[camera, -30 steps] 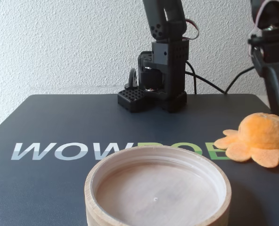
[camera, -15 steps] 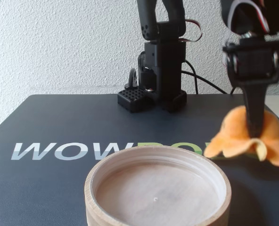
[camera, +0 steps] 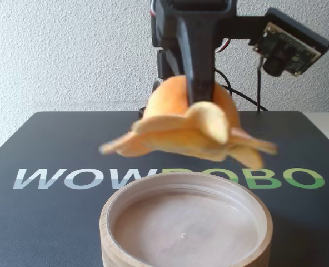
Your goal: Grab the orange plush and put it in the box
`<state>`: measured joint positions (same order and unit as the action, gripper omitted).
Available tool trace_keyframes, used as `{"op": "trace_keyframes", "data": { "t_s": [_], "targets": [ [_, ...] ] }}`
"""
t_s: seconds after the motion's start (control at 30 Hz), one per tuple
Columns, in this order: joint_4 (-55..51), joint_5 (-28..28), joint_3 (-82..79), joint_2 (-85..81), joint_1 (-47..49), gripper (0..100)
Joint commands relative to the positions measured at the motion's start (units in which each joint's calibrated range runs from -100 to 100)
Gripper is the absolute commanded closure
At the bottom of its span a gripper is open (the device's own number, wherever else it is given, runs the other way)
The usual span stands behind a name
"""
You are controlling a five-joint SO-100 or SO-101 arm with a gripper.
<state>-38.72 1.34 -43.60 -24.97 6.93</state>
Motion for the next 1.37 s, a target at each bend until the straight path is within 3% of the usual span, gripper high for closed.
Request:
{"op": "trace_keyframes", "data": {
  "t_s": [0.0,0.07,0.13,0.23,0.3,0.43,0.5,0.6,0.63,1.33],
  "targets": [
    [0.5,-1.4,1.9,-1.0,0.1,59],
    [0.3,-1.5,1.9,-0.7,0.3,52],
    [-2.6,-1.5,2.3,-1.1,0.3,52],
    [-19.3,-2.9,8.2,-5.0,0.4,52],
    [-24.8,-5.0,5.3,-8.9,1.3,52],
    [-20.6,-5.0,-10.7,-23.3,1.5,53],
    [-19.6,-4.9,-15.2,-28.7,1.6,65],
    [-19.6,-4.7,-16.0,-29.6,1.1,96],
    [-19.6,-4.7,-16.1,-29.6,1.1,99],
    [-18.8,-4.7,-20.6,-30.4,1.1,99]
  ]
}}
